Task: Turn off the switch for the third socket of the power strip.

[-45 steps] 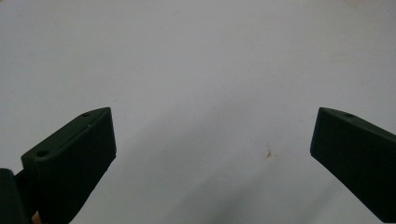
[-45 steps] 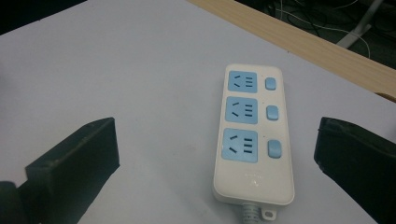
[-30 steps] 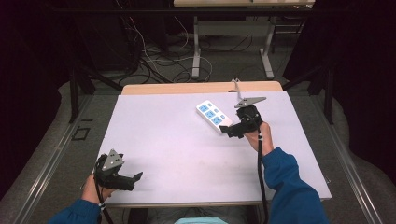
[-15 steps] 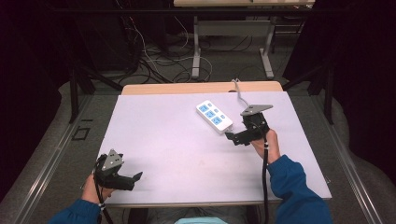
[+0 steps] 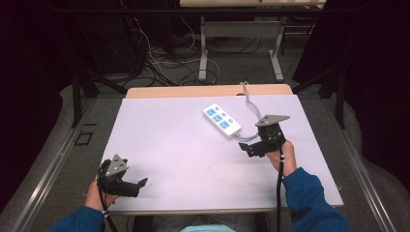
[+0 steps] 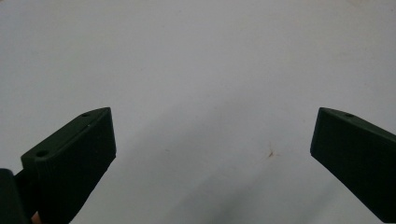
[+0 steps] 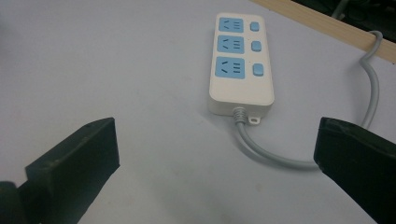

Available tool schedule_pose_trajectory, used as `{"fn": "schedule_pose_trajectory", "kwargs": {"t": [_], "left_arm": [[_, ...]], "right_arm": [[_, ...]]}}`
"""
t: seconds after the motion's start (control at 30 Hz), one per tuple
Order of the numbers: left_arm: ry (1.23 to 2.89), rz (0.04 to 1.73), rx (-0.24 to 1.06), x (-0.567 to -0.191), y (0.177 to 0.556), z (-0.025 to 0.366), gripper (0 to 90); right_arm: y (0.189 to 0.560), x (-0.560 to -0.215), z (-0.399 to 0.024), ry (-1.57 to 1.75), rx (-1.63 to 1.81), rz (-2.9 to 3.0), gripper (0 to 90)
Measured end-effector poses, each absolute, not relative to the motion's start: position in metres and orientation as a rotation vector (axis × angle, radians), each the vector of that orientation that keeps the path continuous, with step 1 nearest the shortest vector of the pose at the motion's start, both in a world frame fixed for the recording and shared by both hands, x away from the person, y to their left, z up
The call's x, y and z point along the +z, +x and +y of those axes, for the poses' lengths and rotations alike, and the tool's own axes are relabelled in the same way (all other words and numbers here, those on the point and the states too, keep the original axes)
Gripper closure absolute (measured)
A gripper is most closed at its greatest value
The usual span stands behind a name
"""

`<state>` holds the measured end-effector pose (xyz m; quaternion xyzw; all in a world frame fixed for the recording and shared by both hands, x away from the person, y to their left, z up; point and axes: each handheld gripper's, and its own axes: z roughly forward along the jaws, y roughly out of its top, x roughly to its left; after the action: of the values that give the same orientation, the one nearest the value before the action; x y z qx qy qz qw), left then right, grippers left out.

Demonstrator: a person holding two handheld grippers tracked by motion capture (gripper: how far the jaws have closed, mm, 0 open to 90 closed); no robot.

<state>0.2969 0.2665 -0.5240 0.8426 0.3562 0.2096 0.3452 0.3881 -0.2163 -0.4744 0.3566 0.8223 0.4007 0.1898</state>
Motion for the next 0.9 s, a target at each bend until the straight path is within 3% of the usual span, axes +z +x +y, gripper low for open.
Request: {"fn": "schedule_pose_trajectory", "kwargs": {"t": [0.9], "left_arm": [[2.192, 0.928, 0.545, -0.524, 0.297, 0.267, 0.2]], "right_arm": [[0.343, -0.501, -0.246, 1.034, 1.090, 2.295, 0.0]]}}
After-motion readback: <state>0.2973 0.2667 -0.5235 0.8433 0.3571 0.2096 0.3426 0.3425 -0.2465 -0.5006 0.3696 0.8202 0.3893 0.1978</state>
